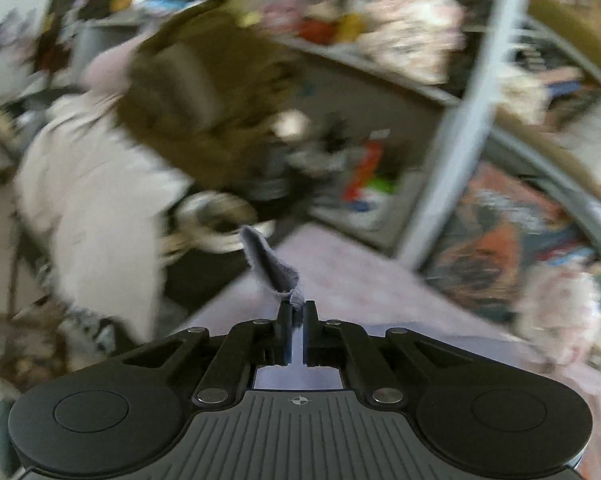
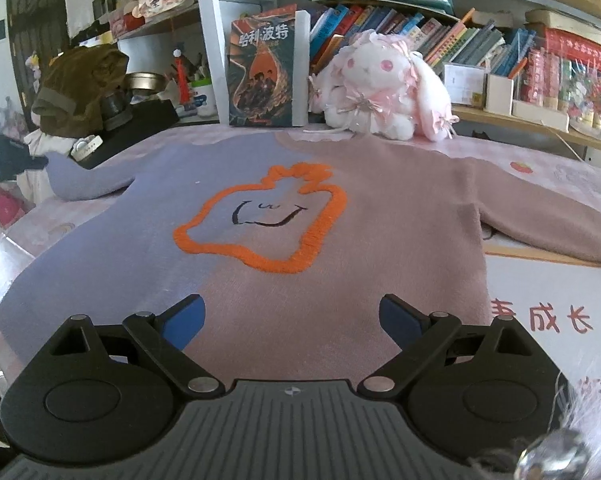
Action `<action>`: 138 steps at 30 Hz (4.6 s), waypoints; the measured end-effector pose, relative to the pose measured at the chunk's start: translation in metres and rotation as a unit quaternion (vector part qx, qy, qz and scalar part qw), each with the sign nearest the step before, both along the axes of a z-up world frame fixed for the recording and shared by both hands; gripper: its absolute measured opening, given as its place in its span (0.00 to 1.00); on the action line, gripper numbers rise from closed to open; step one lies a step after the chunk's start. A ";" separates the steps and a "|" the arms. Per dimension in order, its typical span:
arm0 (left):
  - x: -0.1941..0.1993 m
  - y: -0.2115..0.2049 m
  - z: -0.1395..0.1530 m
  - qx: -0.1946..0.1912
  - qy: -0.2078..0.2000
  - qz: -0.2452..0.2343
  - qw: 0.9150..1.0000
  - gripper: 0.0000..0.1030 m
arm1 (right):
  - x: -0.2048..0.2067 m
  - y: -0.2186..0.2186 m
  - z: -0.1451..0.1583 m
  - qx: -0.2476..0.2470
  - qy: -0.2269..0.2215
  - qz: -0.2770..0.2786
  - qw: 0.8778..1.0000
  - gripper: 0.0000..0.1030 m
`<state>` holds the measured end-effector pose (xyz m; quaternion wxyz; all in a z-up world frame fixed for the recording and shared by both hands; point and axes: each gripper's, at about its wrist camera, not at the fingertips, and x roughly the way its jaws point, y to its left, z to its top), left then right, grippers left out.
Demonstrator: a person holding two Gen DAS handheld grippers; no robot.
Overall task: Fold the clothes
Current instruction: 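Grasp the lavender sleeve cuff with the left tool and fold it across the sweater body, then move the right tool to the pink sleeve cuff and grasp it, then lift the pink sleeve with the right tool and fold it across the body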
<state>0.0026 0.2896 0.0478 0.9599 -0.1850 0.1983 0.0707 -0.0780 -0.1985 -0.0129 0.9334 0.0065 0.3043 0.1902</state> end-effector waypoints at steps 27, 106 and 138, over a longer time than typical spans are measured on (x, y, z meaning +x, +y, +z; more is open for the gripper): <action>0.108 -0.339 0.021 0.076 -0.015 -0.268 0.960 0.04 | -0.016 -0.045 -0.009 0.051 0.004 -0.014 0.999 0.91; -0.092 -0.208 -0.068 0.159 0.060 -0.168 0.971 0.68 | 0.071 -0.254 -0.005 0.002 0.091 -0.249 0.964 0.57; -0.095 -0.204 -0.073 0.151 0.055 -0.172 0.972 0.76 | 0.136 -0.215 0.059 0.043 0.004 -0.183 0.982 0.08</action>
